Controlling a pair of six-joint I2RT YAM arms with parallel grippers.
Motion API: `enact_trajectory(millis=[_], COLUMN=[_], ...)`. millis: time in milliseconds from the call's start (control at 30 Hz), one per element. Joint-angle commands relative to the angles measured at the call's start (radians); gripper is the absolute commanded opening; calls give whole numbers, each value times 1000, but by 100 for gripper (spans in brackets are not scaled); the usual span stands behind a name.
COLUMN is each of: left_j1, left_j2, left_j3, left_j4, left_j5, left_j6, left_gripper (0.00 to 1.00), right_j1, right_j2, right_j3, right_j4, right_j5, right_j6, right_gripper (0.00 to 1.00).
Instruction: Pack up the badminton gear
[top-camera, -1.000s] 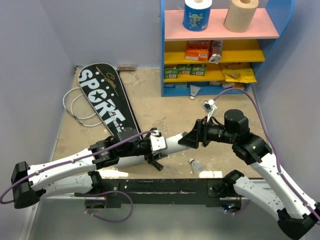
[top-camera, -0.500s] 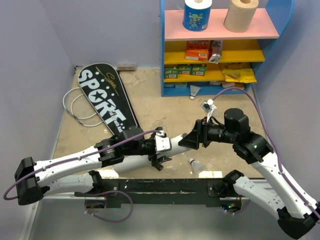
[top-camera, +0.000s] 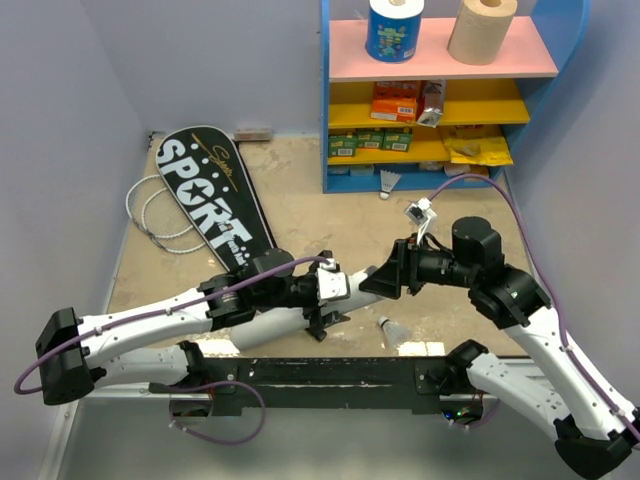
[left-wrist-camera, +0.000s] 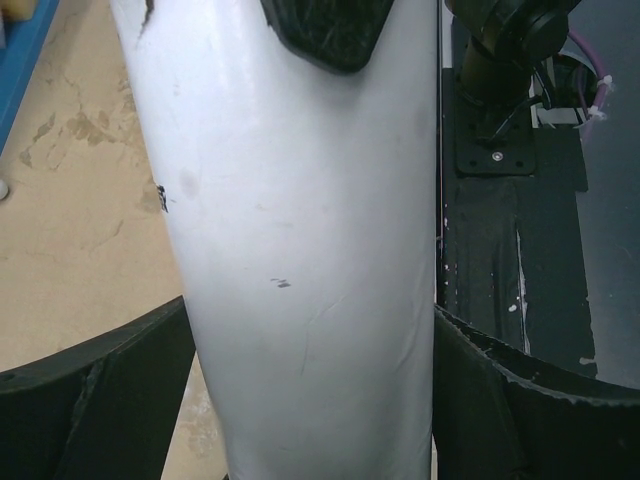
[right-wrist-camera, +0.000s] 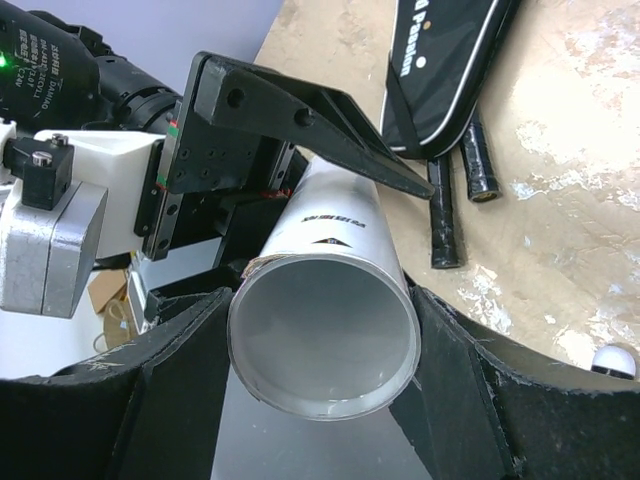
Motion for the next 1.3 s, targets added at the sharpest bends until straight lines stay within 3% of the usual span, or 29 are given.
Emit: enact_trajectory(millis=[0, 133, 267, 367, 400, 500, 700, 967, 1267], left_j1=[-4, -3, -3, -3, -3, -3, -3, -3, -3], left_j2=[41, 61, 64, 64, 63, 54, 17, -29, -54], left_j3=[41, 55, 59, 63, 63, 53, 9, -10, -29], left_j4=[98, 106, 113, 104, 98, 77, 51, -23, -35], left_j5=[8, -9, -21, -21, -22, -27, -62, -99, -114], left_j6=[11, 10, 4, 4, 2, 7, 2, -9, -16], left_gripper=[88, 71, 45, 38, 37, 36, 36, 31, 21], right_j1=[5, 6, 6, 5, 6, 6, 5, 6, 6], right_j2=[-22, -33, -44, -48, -53, -58, -25, 16, 30], right_j3=[49, 40, 40, 41, 41, 69, 171, 251, 187], right_j4=[55, 50, 37, 18, 12, -32, -100, -218, -158], right_j5=[-49, -44, -35, -21, -15, 44, 101, 175, 39], right_j6=[7, 7, 1, -11, -14, -37, -97, -188, -183], right_gripper=[57, 57, 57, 68, 77, 86, 91, 91, 74])
